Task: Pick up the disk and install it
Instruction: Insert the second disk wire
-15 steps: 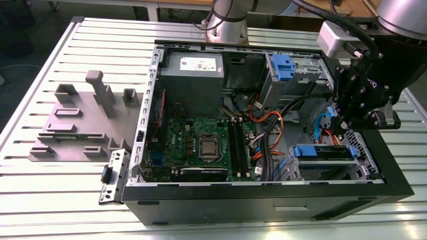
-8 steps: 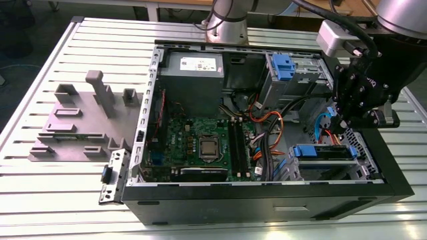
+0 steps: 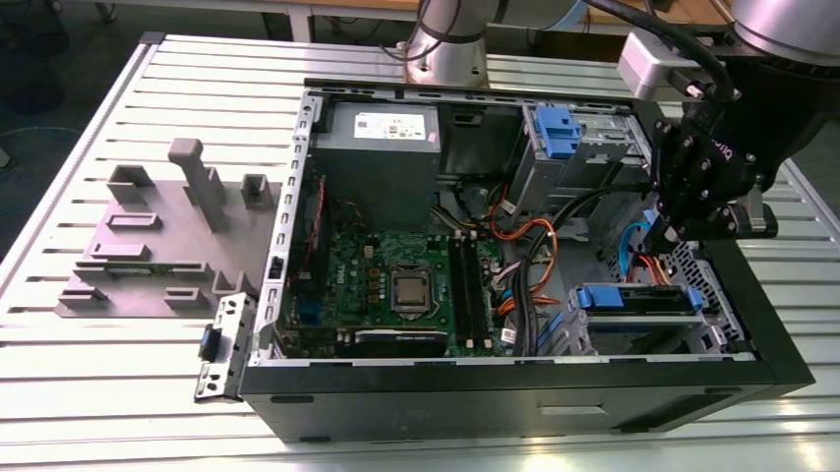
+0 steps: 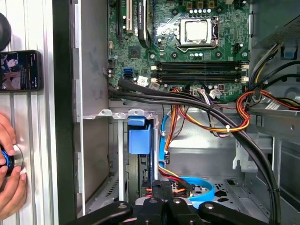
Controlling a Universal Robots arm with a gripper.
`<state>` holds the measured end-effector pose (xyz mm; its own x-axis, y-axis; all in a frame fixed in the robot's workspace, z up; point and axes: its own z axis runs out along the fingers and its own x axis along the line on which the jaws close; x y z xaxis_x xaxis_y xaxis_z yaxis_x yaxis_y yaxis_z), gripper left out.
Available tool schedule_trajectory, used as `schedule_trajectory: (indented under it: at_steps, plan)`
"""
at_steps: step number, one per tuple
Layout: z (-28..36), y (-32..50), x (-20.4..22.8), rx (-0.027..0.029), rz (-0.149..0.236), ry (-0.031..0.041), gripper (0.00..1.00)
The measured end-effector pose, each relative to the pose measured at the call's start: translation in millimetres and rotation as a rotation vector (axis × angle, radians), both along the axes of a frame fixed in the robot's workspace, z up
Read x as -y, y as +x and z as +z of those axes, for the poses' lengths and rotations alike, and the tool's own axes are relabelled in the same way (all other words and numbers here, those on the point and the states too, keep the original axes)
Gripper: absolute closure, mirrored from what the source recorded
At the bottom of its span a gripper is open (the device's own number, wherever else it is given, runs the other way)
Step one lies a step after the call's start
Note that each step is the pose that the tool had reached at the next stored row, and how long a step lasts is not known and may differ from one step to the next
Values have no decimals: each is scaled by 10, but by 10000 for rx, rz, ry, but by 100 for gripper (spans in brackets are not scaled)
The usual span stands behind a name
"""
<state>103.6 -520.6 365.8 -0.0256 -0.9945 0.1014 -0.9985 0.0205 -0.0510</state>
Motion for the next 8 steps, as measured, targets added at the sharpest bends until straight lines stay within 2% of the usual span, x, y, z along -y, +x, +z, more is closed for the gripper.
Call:
schedule_trajectory:
  at_steps: [8]
  plan:
    - [0, 0, -7, 0, 0, 1, 89]
